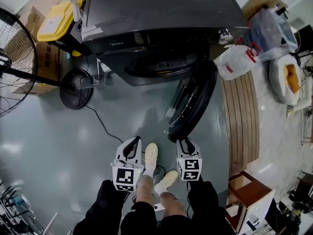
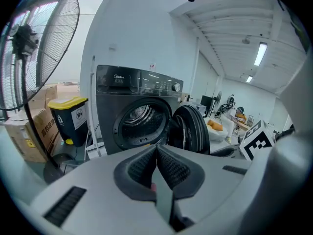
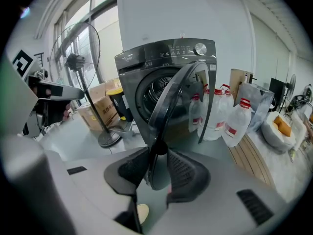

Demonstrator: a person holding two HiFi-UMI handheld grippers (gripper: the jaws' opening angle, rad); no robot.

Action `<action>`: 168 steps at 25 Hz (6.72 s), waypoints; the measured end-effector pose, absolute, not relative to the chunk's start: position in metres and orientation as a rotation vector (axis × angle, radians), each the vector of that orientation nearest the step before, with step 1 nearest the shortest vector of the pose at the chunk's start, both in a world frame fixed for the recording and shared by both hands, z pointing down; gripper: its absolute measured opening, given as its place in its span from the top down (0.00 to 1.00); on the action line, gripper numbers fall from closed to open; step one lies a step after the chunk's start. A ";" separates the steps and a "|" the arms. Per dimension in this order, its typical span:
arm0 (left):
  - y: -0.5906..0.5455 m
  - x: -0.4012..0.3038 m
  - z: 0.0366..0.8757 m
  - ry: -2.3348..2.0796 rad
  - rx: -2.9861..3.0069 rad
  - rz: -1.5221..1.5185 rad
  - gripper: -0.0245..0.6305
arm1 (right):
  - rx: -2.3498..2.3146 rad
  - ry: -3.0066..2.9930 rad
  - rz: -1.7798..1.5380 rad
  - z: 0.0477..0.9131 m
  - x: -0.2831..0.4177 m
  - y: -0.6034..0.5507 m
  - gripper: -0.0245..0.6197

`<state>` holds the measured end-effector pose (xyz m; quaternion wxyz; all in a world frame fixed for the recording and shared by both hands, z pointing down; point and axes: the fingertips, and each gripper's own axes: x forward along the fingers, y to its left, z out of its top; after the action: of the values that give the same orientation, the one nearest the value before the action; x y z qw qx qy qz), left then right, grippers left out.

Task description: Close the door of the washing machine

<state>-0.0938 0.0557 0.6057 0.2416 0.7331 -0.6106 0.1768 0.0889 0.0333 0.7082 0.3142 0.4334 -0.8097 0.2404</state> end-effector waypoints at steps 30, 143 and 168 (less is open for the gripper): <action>0.027 -0.215 0.616 -1.757 1.885 0.420 0.93 | 0.976 -2.218 0.610 0.704 -0.051 -0.005 0.73; -0.093 -0.271 0.384 -2.178 1.885 0.278 0.93 | 0.885 -2.635 0.139 0.445 -0.164 -0.179 0.94; 0.039 -0.142 0.176 -2.139 2.254 0.214 0.93 | 1.226 -2.748 -0.070 0.207 0.000 -0.029 0.94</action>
<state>-0.1417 0.0391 0.1755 0.0134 0.7235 -0.6868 0.0688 0.0003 -0.0286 0.2067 0.0659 0.4065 -0.9110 -0.0233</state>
